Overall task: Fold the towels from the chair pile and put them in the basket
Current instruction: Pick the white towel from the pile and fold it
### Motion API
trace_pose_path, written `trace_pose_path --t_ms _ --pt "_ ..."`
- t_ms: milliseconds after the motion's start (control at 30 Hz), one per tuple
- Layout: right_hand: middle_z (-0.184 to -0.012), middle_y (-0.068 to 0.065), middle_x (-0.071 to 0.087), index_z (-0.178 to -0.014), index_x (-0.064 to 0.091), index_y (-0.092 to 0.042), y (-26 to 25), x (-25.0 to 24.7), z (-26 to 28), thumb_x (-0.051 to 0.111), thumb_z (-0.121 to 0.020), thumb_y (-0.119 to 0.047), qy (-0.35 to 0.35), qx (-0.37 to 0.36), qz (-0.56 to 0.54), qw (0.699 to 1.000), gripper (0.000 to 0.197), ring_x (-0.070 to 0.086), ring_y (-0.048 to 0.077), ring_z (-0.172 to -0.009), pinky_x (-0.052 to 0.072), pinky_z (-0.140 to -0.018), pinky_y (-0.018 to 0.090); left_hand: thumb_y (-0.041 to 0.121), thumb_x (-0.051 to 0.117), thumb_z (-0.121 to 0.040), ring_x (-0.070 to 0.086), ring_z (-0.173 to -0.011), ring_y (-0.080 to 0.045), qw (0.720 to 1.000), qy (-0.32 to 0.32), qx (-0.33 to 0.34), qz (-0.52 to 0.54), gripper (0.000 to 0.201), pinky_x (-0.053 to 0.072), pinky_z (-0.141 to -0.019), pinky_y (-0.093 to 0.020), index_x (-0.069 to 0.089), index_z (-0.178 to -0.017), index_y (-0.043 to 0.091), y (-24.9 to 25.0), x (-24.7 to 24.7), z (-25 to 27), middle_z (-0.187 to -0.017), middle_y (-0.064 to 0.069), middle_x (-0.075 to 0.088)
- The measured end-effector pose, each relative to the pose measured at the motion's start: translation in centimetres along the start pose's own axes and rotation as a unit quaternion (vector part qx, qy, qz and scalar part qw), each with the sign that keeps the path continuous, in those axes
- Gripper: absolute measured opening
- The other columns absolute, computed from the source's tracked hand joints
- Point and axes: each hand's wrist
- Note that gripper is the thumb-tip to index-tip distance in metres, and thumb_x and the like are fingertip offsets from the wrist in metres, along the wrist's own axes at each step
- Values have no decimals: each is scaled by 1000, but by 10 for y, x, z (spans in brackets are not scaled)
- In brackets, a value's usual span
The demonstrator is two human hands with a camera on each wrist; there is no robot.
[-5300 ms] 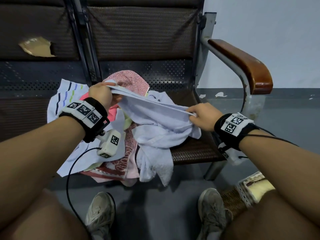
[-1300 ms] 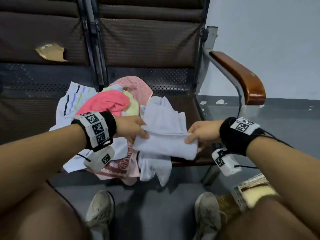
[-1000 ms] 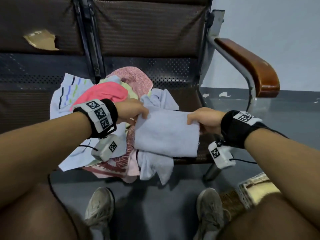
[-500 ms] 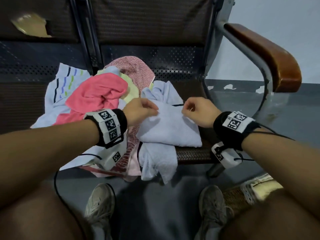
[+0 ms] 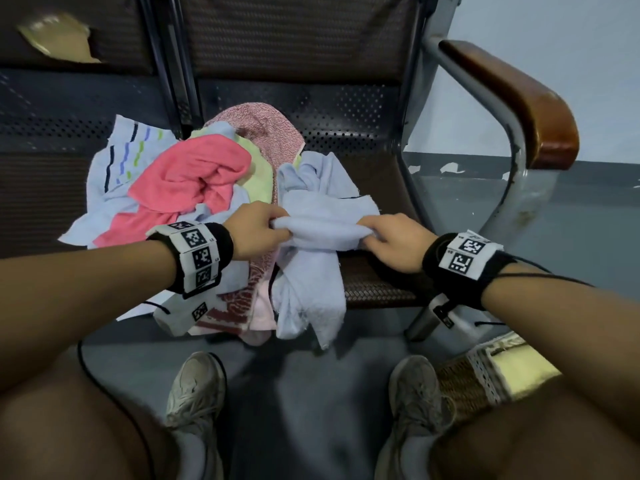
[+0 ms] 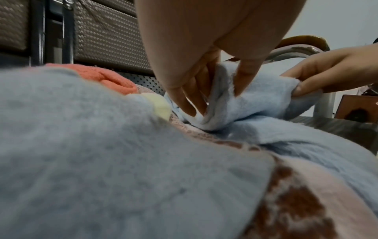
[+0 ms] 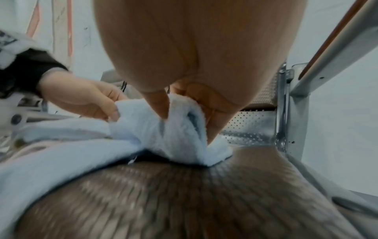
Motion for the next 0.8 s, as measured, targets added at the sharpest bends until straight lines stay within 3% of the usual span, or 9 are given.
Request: trace_pose_path --t_ms 133,233,300,400,467,533,633,733,800 --pt "-76 4 61 -78 61 -8 -1 -15 -3 50 -94 -11 14 33 -113 993 20 55 20 -75 44 -74 37 34 59 -81 52 -64 -20 992 4 -44 121 31 40 -60 -34 66 -82 4 7 -7 -3 -72 -11 62" --pt "-66 4 45 -60 51 -14 -2 -17 -6 54 -90 -8 8 101 -273 956 30 41 14 -63 34 -62 33 33 60 -88 43 -58 -15 975 41 -85 203 31 35 -54 -27 54 -66 12 13 -4 -8 -62 -1 49" --pt "-71 4 51 -68 59 -12 2 -12 -8 56 -91 -12 -6 132 -287 949 23 46 14 -66 37 -64 31 32 58 -95 47 -64 -16 973 64 -100 200 30 37 -58 -24 60 -74 10 13 1 -14 -69 0 53" --pt "-90 6 67 -95 68 -4 11 -2 -12 56 -95 -21 -23 151 -207 966 21 58 15 -81 46 -76 31 44 57 -95 59 -80 -22 971 89 -142 173 31 44 -69 -29 65 -94 14 12 5 -20 -82 -3 62" --pt "-96 6 70 -94 69 -10 15 2 -15 56 -96 -26 -11 160 -185 970 21 62 17 -88 47 -78 30 55 54 -94 65 -91 -31 961 54 -218 163 48 50 -78 -35 63 -109 10 11 7 -22 -99 -14 67" --pt "-96 3 69 -90 68 -17 15 4 -18 55 -97 -29 3 165 -154 974 19 63 20 -92 46 -77 29 63 52 -91 66 -79 -33 930 -14 -297 216 62 53 -72 -35 57 -121 10 14 10 -21 -98 -19 68" --pt "-99 9 71 -97 71 -8 14 6 -21 54 -97 -29 12 171 -115 979 27 65 27 -94 52 -82 35 71 52 -86 59 -48 -22 904 -91 -330 256 58 43 -54 -22 55 -110 18 18 13 -20 -64 -10 66" --pt "-100 11 71 -99 71 -8 13 7 -22 52 -96 -31 6 185 -91 979 29 66 29 -95 54 -85 38 51 72 -82 64 -45 -18 891 -49 -312 325 49 49 -44 -22 57 -108 12 27 15 -27 -66 -9 68" --pt "-104 11 71 -102 70 -10 12 3 -21 52 -96 -33 -11 194 -68 979 30 66 28 -96 55 -85 38 33 80 -80 69 -68 -22 887 7 -281 367 41 58 -59 -30 60 -103 5 36 14 -33 -83 -11 66"
Point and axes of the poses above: each hand's wrist, its own z-axis away from the middle knuckle, its own x-axis out of the palm, y = z × x
